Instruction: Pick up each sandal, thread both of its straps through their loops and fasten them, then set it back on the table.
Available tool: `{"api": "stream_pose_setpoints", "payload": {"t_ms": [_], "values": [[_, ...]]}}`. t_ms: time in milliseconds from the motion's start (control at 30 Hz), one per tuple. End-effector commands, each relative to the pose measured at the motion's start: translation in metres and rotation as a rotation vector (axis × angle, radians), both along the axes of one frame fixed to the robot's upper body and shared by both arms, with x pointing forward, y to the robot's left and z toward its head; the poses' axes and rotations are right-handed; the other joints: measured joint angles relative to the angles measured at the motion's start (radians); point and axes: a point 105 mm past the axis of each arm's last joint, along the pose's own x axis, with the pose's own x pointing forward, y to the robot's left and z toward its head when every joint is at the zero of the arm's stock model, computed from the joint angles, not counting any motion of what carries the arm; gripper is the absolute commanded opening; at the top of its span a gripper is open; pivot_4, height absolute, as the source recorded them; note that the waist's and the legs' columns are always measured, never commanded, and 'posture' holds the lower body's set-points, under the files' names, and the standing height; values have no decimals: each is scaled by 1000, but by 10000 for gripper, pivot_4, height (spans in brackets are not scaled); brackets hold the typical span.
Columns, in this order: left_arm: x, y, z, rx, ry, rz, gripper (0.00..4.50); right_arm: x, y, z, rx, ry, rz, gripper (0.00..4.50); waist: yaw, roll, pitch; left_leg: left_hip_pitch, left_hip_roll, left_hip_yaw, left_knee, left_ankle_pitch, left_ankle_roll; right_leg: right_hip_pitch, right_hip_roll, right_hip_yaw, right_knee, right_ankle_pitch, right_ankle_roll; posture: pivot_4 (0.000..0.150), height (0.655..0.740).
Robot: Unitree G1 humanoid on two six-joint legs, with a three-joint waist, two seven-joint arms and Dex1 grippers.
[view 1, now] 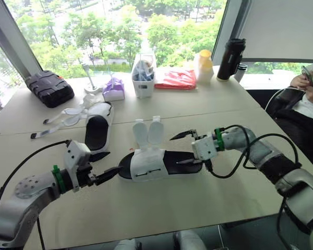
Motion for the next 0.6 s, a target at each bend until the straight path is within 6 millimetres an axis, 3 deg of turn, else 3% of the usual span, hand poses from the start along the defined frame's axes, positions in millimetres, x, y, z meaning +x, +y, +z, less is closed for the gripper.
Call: {"api": "stream_pose_setpoints", "payload": {"t_ms": [33,167,200,600], "values": [[3,-2,0,41,-36,-79,22651,-4,4,35,147,89,-77,45000,-2,0,0,0,0,0,0,0,0,0,1,0,0,0,0,1500,7400],[9,-3,-9,56,-21,-128,2775,-4,-1,46,231,174,-171,45000,3,0,0,0,2,0,0,0,0,0,2,0,0,0,0,1500,7400],[10,-4,-13,61,-9,-149,611,-3,-3,48,257,190,-197,45000,3,0,0,0,2,0,1,0,0,0,2,0,0,0,0,1500,7400],[32,-37,-42,91,49,-310,611,5,-3,63,371,209,-284,45000,7,0,0,-2,1,1,2,0,0,-1,1,0,0,0,1,1500,7400]]}}
